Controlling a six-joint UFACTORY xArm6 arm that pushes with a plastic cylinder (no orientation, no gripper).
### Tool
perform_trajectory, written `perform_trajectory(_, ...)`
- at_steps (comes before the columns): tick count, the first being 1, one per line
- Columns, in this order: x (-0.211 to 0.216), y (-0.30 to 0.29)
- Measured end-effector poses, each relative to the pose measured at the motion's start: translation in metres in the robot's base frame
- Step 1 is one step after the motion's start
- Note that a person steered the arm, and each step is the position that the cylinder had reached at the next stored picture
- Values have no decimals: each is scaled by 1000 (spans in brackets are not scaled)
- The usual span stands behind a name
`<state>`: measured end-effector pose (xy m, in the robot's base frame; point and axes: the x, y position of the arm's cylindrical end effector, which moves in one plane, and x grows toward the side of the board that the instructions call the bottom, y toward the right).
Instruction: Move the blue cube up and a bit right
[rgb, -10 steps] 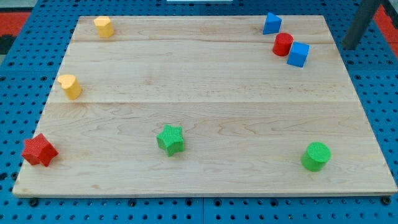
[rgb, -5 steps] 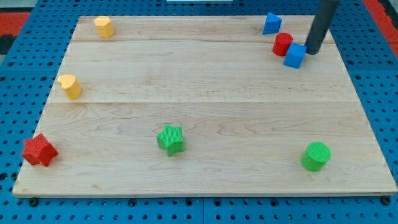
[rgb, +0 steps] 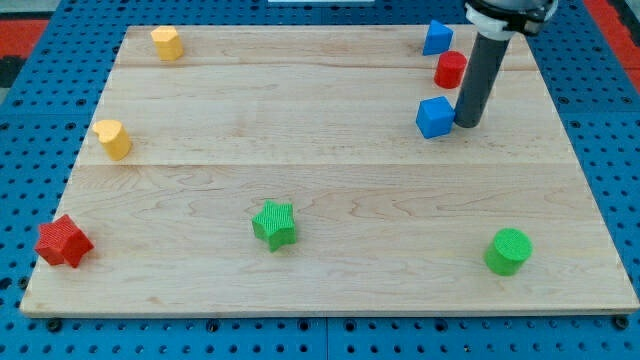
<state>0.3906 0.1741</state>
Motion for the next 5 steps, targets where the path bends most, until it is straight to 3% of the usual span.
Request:
perform_trajectory(3, 24, -4)
perform_trajectory(5, 26, -38)
